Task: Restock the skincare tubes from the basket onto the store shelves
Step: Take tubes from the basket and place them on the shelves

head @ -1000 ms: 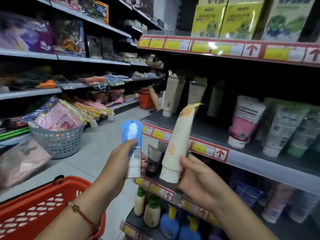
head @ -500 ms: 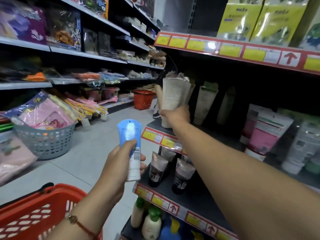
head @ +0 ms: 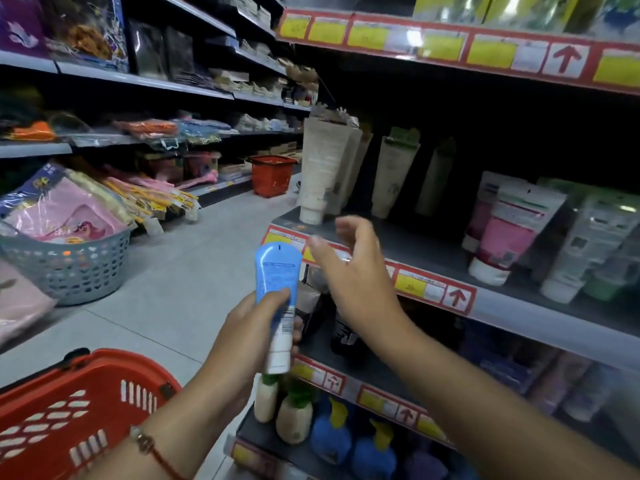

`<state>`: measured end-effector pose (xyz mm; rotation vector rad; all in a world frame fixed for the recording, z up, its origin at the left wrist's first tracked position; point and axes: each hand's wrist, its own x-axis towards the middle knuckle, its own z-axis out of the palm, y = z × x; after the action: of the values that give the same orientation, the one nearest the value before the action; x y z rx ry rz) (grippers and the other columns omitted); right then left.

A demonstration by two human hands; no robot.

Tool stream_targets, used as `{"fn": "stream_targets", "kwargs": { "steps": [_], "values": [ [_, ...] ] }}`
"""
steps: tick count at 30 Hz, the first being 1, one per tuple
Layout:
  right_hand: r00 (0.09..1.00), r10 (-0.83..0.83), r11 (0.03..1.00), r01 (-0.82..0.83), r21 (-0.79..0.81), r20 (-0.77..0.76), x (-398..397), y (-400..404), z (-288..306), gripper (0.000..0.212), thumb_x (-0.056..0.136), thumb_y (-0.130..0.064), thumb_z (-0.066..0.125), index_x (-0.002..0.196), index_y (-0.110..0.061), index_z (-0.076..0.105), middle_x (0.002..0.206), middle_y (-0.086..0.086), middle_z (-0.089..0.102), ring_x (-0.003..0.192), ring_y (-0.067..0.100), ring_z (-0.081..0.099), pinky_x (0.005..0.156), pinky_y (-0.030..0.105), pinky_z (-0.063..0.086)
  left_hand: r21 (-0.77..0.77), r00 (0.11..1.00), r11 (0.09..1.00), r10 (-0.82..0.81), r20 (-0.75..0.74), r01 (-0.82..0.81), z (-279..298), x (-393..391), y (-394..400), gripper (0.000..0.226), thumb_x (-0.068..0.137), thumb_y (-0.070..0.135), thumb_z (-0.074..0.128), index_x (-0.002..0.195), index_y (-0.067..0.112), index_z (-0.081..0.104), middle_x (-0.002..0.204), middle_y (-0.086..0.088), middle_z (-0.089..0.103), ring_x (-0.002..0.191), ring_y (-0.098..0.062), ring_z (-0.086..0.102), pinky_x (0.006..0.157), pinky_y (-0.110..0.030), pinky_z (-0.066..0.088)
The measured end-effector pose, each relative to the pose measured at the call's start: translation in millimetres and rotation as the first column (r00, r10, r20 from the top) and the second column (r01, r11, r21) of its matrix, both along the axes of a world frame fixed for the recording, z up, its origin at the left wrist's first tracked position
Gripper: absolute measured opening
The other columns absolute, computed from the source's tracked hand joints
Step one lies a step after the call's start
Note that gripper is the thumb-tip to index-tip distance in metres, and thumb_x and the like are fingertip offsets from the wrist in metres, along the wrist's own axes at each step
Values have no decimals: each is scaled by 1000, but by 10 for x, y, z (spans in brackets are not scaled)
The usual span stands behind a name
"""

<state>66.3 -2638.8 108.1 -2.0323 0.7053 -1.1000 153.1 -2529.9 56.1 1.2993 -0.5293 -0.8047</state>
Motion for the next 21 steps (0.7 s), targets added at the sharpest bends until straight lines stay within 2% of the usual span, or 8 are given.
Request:
{"fn": "stream_targets", "kwargs": {
  "steps": [3, 6, 10, 12, 14, 17, 19, 21],
  "values": [
    [974, 204, 916, -155, 369, -100, -520, 237, -615, 31, 85, -50, 65, 108, -32, 56, 110, -8, 64, 105, 5, 61, 91, 24, 50, 79, 987, 985, -155, 36, 152, -163, -268, -42, 20, 92, 30, 60, 96, 17, 74, 82, 0, 74, 69, -8, 66, 67, -24, 46],
    [959, 272, 745, -158, 648, -78, -959, 288, -1077, 37, 86, -43, 68, 113, -19, 60, 100, 2, 68, 96, 12, 65, 95, 40, 54, 221, 922, 907, -381, 71, 357, -347, -521, -67, 17, 89, 28, 66, 89, 15, 76, 76, 4, 73, 61, -4, 62, 54, -16, 43],
    [962, 271, 648, -183, 740, 1, -1488, 277, -1463, 46, 81, -16, 71, 124, -7, 57, 115, 11, 69, 102, 15, 65, 89, 32, 55, 369, 833, 792, -548, 76, 487, -632, -788, -139, 24, 87, 32, 69, 100, 14, 77, 95, -4, 77, 82, -18, 70, 73, -29, 52],
    [966, 245, 684, -108, 722, -88, -1672, 265, -1644, 48, 76, -14, 76, 121, -7, 61, 118, 14, 68, 103, 17, 65, 95, 38, 52, 453, 764, 723, -633, 130, 522, -779, -937, -162, 17, 86, 27, 72, 98, 17, 76, 85, 1, 77, 73, -8, 70, 67, -23, 54],
    [943, 284, 716, -86, 693, -176, -1808, 248, -1824, 43, 77, -10, 79, 118, -13, 65, 116, 6, 71, 103, 13, 66, 95, 33, 53, 534, 678, 673, -698, 231, 511, -934, -1070, -201, 16, 83, 26, 76, 98, 19, 75, 78, 6, 76, 65, -1, 67, 59, -19, 52],
    [905, 307, 720, -19, 693, -294, -2000, 148, -2083, 39, 76, -14, 79, 113, -17, 69, 110, 0, 73, 102, 11, 68, 93, 30, 54, 687, 444, 565, -814, 374, 457, -1157, -1164, -352, 25, 78, 48, 71, 95, 29, 71, 83, 10, 73, 74, -1, 67, 71, -27, 56],
    [880, 259, 744, 82, 664, -398, -2159, 22, -2268, 43, 70, -24, 82, 111, -20, 70, 104, -3, 74, 97, 11, 69, 90, 34, 56, 804, 231, 453, -891, 391, 386, -1274, -1212, -468, 30, 77, 62, 61, 81, 33, 61, 77, 11, 65, 72, -4, 61, 67, -29, 50],
    [846, 141, 759, 241, 604, -515, -2364, -126, -2439, 45, 65, -31, 84, 105, -18, 68, 99, -4, 73, 89, 10, 69, 82, 34, 58, 882, 59, 367, -928, 367, 294, -1343, -1275, -566, 31, 82, 63, 55, 83, 32, 56, 85, 12, 62, 75, -5, 54, 64, -28, 42]
  ]
}}
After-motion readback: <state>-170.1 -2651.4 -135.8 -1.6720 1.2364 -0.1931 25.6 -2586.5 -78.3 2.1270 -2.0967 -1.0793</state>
